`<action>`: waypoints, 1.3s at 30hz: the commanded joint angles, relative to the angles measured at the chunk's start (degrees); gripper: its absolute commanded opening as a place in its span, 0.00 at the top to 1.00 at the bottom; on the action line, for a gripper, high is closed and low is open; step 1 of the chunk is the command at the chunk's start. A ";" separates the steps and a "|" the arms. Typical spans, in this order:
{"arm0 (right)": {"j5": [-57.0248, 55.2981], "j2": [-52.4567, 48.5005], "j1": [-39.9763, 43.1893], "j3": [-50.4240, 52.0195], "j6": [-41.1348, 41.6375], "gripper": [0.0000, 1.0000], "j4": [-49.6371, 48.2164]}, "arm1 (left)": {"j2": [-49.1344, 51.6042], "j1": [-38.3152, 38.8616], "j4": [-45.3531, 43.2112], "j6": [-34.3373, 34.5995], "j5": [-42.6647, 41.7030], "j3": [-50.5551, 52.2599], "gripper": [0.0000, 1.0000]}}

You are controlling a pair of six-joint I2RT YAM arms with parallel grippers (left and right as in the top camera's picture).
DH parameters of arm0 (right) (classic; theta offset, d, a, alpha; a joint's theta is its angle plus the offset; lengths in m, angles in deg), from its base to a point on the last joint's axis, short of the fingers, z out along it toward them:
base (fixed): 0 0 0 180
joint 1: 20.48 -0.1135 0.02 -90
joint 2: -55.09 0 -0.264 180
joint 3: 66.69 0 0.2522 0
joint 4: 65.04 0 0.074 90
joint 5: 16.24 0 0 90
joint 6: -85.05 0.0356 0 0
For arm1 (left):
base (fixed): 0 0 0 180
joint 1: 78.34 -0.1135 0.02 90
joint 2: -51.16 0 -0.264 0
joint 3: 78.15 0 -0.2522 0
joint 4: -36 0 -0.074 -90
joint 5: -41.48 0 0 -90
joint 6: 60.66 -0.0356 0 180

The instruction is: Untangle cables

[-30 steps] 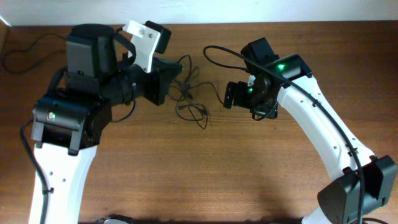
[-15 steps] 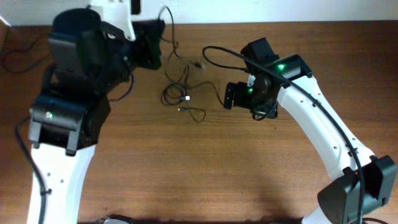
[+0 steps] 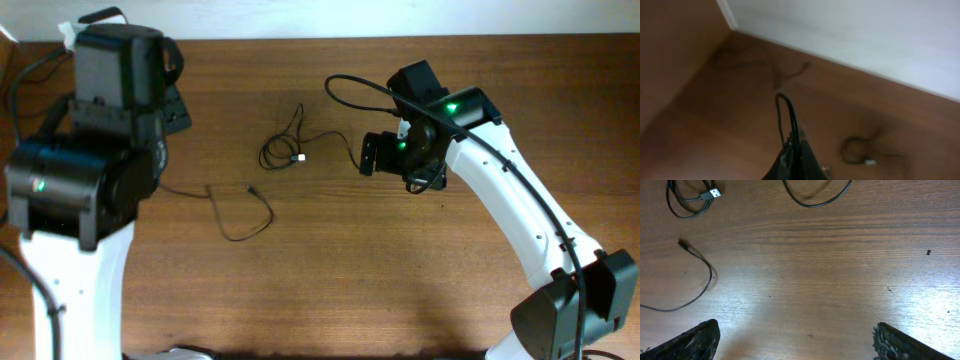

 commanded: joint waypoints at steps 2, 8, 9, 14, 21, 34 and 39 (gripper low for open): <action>-0.37 -0.24 -0.26 0.15 -0.57 0.02 0.04 | 5.79 -2.34 6.29 2.05 6.67 -0.09 1.00; -0.37 -0.24 -0.26 0.15 -0.59 0.02 0.09 | 18.38 -10.08 8.74 6.23 -0.94 0.61 0.98; -0.37 -0.24 -0.26 0.15 -0.57 0.02 0.07 | 19.85 -10.93 8.74 6.21 -2.62 0.61 0.98; -0.37 -0.24 -0.26 0.15 -0.59 0.02 0.11 | 30.14 -13.97 8.85 6.21 -8.68 0.61 0.88; -0.37 -0.24 -0.26 0.15 -0.59 0.02 0.09 | 38.05 -13.97 7.82 0.31 -18.05 0.61 0.18; -0.39 -0.26 -0.26 0.15 -0.59 0.02 0.11 | 37.62 -23.39 6.69 -3.89 -25.49 -10.54 0.01; -1.66 -0.26 -0.26 0.15 -0.59 0.02 0.11 | 38.10 -24.79 14.64 -9.27 -23.04 -10.49 0.01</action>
